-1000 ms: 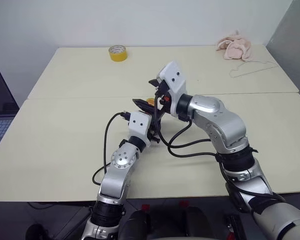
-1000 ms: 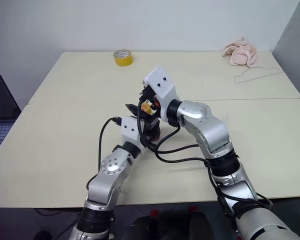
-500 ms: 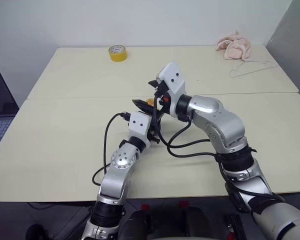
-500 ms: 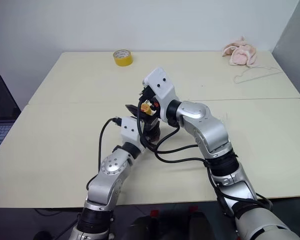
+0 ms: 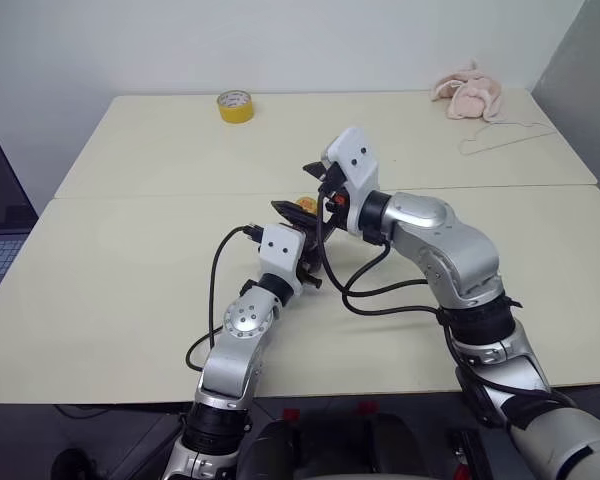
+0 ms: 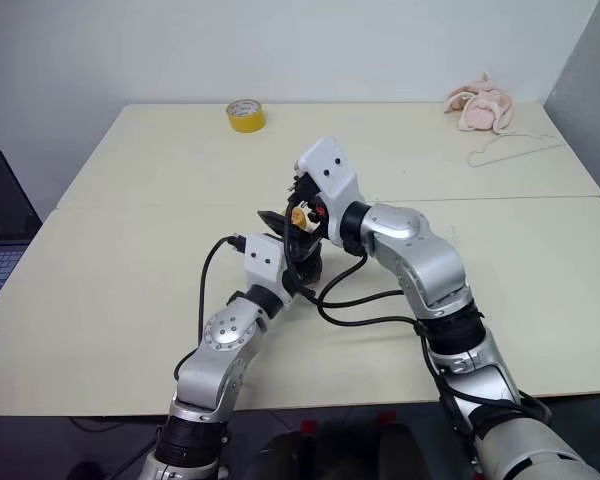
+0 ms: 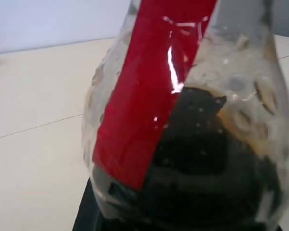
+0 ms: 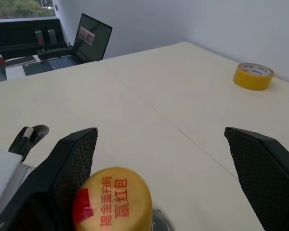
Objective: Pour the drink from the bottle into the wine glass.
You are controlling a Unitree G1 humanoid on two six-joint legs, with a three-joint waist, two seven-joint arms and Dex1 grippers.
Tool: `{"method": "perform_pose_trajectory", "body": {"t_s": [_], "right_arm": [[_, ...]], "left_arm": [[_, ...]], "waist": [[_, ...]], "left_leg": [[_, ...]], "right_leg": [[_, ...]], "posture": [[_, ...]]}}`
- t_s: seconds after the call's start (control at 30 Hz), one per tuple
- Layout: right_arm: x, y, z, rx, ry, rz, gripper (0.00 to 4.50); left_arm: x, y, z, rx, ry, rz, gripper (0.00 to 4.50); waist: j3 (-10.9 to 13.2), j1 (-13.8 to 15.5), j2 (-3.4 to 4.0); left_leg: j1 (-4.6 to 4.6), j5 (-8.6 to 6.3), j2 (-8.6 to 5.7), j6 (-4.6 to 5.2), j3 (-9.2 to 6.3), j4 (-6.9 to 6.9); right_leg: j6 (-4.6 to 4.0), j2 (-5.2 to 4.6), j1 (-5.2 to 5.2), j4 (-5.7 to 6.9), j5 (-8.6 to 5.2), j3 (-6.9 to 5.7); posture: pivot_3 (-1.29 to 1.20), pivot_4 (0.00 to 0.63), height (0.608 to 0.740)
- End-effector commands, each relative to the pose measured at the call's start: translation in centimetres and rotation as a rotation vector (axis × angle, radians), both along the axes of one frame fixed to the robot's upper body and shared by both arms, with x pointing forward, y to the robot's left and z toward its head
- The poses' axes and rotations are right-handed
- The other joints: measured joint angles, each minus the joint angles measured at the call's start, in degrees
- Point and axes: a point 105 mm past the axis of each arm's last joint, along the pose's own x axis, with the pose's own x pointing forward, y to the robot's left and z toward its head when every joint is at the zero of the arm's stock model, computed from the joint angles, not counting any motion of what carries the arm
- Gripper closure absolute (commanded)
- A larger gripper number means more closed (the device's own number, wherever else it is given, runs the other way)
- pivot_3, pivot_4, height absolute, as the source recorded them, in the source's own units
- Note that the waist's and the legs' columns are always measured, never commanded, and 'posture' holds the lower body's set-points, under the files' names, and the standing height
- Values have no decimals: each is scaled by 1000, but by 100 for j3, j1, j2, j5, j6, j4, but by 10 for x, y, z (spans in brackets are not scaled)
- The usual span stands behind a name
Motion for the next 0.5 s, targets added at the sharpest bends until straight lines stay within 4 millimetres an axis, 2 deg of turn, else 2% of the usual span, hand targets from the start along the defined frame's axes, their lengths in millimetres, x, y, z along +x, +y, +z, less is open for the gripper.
{"method": "perform_pose_trajectory", "body": {"t_s": [0.03, 0.23, 0.5], "right_arm": [[-1, -13, 14, 28, -41, -34, 0], [0, -22, 15, 22, -48, -56, 0], [0, -45, 13, -10, -50, -94, 0]], "left_arm": [[-2, 0, 19, -25, -70, -7, 3313], [-2, -1, 19, -25, -71, -12, 3313], [-2, 0, 19, -22, -71, -13, 3313]], "waist": [[0, 0, 0], [0, 1, 0], [0, 6, 0]], "left_leg": [[0, 0, 0, 0, 0, 0], [0, 0, 0, 0, 1, 0], [0, 0, 0, 0, 1, 0]], "right_leg": [[0, 0, 0, 0, 0, 1], [0, 0, 0, 0, 0, 1], [0, 0, 0, -1, 0, 0]], "posture": [[0, 150, 740], [0, 150, 740], [0, 150, 740]]}}
